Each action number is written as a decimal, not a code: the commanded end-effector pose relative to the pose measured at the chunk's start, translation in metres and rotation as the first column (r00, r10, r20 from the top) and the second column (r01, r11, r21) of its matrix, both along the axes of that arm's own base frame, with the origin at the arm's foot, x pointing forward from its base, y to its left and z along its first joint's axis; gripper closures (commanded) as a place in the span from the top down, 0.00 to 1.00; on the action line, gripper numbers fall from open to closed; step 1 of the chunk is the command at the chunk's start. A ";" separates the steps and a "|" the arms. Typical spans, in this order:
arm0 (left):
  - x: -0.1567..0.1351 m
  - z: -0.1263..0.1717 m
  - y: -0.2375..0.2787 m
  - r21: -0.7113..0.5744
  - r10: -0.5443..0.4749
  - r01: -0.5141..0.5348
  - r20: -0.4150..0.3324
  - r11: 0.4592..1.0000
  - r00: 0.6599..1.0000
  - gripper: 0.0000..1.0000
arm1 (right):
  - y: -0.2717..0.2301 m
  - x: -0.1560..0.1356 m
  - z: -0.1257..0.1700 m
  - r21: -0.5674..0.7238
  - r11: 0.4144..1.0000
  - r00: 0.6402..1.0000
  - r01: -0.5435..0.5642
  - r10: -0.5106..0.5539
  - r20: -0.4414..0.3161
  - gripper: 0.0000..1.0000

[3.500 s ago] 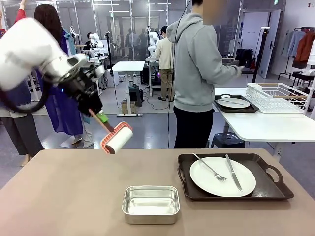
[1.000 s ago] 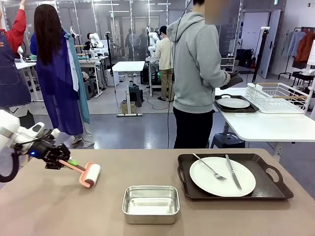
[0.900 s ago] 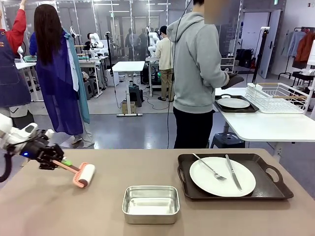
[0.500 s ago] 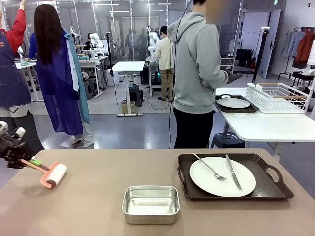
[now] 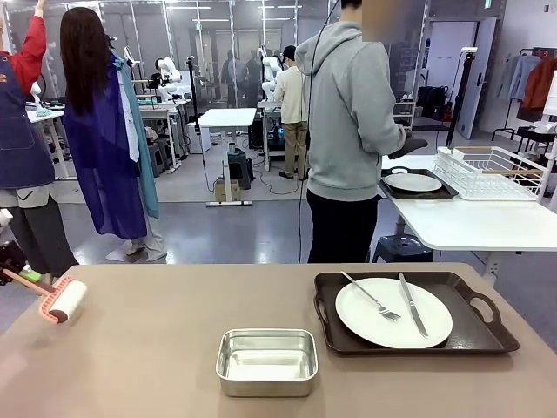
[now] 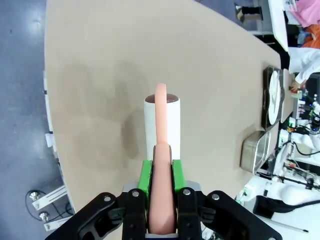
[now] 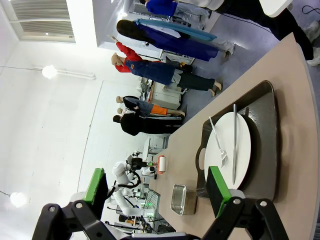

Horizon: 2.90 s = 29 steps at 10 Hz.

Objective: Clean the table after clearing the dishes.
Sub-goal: When the left (or right) Handle tray is removed, use the left hand (or right hand) to clean the left (or right) side of the table with the Lint Roller, then place the Lint Roller back on top of the Airtight Container.

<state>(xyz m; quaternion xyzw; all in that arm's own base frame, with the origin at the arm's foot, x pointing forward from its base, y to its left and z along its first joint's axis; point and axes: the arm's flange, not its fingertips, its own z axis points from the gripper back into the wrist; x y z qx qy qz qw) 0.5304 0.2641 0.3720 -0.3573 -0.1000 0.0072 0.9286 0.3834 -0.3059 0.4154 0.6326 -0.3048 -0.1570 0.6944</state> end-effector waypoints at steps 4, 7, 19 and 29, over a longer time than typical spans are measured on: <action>-0.089 0.090 -0.058 0.192 0.117 -0.151 0.178 0.970 0.977 0.20 | 0.003 -0.005 0.002 -0.004 1.000 1.000 -0.007 0.007 -0.001 1.00; -0.039 0.063 -0.019 0.109 0.066 -0.079 0.116 0.991 0.991 0.20 | 0.003 -0.005 0.002 -0.004 1.000 1.000 -0.007 0.007 -0.001 1.00; 0.013 0.219 -0.215 0.518 -0.686 0.469 0.394 0.715 0.612 0.20 | 0.003 -0.005 0.002 -0.004 1.000 1.000 -0.007 0.007 -0.001 1.00; -0.040 0.168 -0.574 0.509 -0.993 0.860 -0.081 0.037 0.091 0.20 | 0.003 -0.005 0.002 -0.004 1.000 1.000 -0.007 0.007 -0.001 1.00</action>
